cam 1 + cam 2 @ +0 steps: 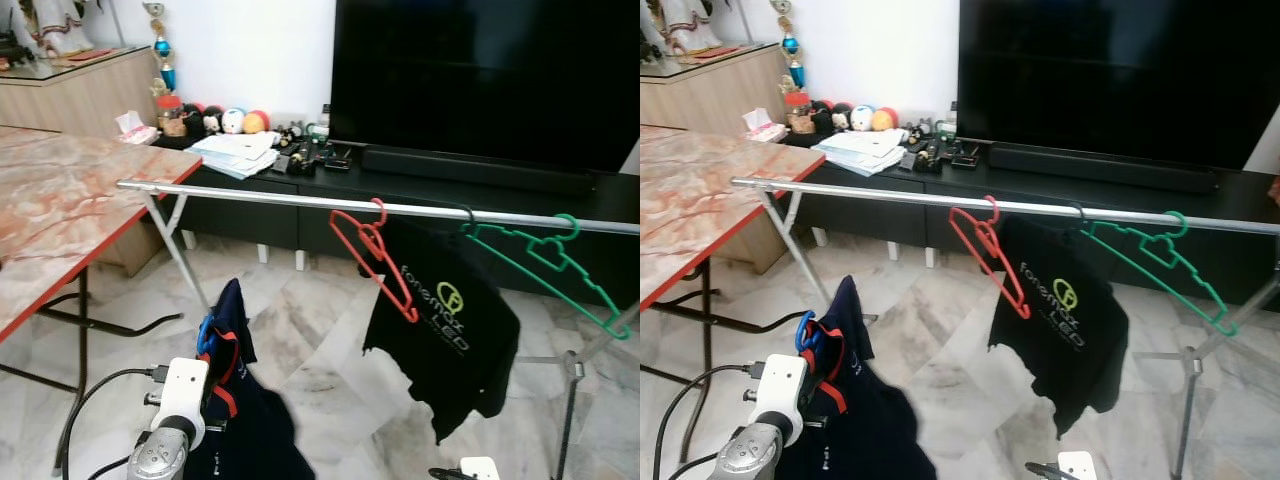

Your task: Hang hanger

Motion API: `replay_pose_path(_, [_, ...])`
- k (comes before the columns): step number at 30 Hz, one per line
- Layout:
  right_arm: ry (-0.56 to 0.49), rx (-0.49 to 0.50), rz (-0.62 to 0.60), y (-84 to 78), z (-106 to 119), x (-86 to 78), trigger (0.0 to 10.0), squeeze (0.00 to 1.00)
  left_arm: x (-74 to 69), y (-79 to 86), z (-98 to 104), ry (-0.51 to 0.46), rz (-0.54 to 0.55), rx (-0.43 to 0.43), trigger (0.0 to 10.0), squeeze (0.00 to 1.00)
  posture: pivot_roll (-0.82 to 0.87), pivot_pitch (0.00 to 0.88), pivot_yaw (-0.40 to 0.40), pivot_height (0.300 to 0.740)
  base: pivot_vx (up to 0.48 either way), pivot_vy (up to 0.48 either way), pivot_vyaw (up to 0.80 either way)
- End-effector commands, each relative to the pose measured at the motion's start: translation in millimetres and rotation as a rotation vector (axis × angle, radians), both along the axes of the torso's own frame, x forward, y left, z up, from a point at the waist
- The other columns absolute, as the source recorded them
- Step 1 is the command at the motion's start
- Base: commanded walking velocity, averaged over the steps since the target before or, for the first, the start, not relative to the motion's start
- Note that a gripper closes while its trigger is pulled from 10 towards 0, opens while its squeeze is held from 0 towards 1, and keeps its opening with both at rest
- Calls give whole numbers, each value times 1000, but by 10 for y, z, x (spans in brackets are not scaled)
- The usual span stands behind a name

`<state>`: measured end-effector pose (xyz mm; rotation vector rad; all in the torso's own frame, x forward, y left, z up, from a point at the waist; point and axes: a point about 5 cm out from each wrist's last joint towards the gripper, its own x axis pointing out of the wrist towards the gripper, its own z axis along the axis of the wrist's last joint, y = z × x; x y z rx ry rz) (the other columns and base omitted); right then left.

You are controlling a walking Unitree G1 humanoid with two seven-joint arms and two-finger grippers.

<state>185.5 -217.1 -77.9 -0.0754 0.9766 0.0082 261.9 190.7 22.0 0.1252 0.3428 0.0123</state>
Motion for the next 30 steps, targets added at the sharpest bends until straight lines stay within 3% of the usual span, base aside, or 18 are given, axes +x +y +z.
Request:
replay_pose_path(1, [8, 5, -5, -22, 0, -8, 10000, 0, 87, -38, 131, -60, -9, 9, 10000, 0, -12, 0, 11, 740, 0, 0, 0])
replay_pose_path(13, [12, 11, 19, -23, 3, -6, 10000, 0, 55, 21, 108, -44, 28, 48, 10000, 0, -7, 0, 5, 740, 0, 0, 0])
replay_pose_path(22, [16, 5, 52, -26, 9, 1, 10000, 0, 47, 236, 148, -54, 175, 135, 10000, 0, -7, 0, 1, 740, 0, 0, 800])
replay_pose_path(27, [14, 5, 49, -28, 10, 4, 10000, 0, 65, 217, 165, -62, 150, 138, 10000, 0, -5, 0, 0, 740, 0, 0, 800])
replay_pose_path(30, [11, 21, 19, -26, 6, -2, 10000, 0, 66, 123, 149, -60, 94, 94, 10000, 0, -5, 0, 0, 740, 0, 0, 267])
